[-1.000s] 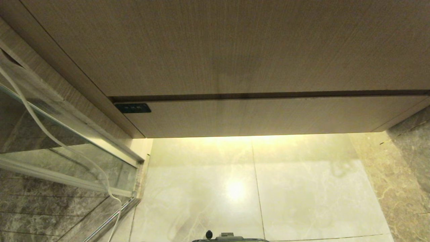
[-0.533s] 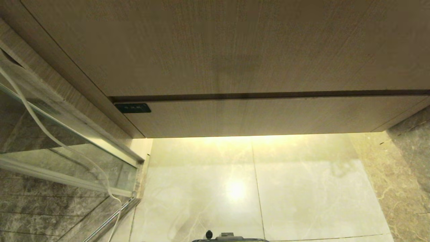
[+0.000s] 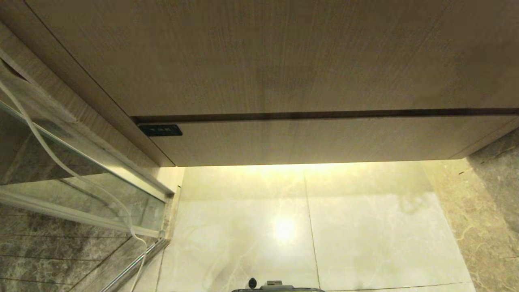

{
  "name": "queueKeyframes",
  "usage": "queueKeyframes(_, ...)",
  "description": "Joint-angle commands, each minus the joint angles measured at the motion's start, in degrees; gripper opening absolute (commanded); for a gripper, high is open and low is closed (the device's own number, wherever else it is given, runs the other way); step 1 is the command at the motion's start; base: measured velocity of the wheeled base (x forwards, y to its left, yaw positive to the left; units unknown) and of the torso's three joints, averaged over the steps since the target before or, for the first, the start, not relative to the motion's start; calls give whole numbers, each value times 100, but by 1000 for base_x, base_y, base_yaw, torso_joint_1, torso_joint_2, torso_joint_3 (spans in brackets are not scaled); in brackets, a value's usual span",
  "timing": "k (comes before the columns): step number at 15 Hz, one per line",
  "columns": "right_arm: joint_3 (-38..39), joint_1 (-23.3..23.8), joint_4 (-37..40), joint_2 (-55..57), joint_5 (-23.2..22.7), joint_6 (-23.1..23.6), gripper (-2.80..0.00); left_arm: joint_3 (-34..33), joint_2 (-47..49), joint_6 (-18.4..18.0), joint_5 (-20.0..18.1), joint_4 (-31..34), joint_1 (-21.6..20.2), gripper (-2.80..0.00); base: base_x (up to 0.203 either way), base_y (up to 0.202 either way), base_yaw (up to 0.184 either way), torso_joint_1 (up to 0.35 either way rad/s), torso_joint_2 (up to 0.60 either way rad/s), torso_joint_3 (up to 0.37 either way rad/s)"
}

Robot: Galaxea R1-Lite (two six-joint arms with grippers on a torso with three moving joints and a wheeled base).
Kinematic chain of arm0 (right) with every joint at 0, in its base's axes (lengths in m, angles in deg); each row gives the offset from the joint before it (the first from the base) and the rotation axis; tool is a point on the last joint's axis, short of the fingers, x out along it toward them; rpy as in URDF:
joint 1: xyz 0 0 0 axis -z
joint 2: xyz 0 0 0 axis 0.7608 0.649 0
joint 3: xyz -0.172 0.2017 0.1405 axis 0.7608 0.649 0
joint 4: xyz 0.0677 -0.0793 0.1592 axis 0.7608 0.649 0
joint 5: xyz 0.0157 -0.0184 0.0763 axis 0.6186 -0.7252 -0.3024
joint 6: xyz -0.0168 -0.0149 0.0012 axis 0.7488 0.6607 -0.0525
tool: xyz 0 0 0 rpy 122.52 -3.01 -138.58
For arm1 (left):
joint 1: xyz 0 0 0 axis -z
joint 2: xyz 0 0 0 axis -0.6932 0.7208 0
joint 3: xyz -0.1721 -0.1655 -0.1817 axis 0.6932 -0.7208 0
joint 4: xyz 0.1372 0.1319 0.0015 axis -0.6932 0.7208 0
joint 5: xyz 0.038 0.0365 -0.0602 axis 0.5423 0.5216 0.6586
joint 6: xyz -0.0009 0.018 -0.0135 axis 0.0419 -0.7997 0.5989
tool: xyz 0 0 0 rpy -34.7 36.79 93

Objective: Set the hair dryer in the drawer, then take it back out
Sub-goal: Pull open the drawer

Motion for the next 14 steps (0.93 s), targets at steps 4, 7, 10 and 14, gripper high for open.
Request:
queueKeyframes(4,-218,-502,1093,2323,367,1283,-280,0,0,0,0,-1,0,-280,0,0,0,0,0,0)
queueKeyframes(7,-68,-1011,1060,3132,388,1528,-280,0,0,0,0,-1,0,-280,0,0,0,0,0,0)
queueKeyframes(10,404,-1520,348,3407,366,1885,0,0,0,0,0,-1,0,-280,0,0,0,0,0,0)
queueKeyframes(14,2009,-1498,-2767,3245,358,3345,0,0,0,0,0,7,0,-280,0,0,0,0,0,0)
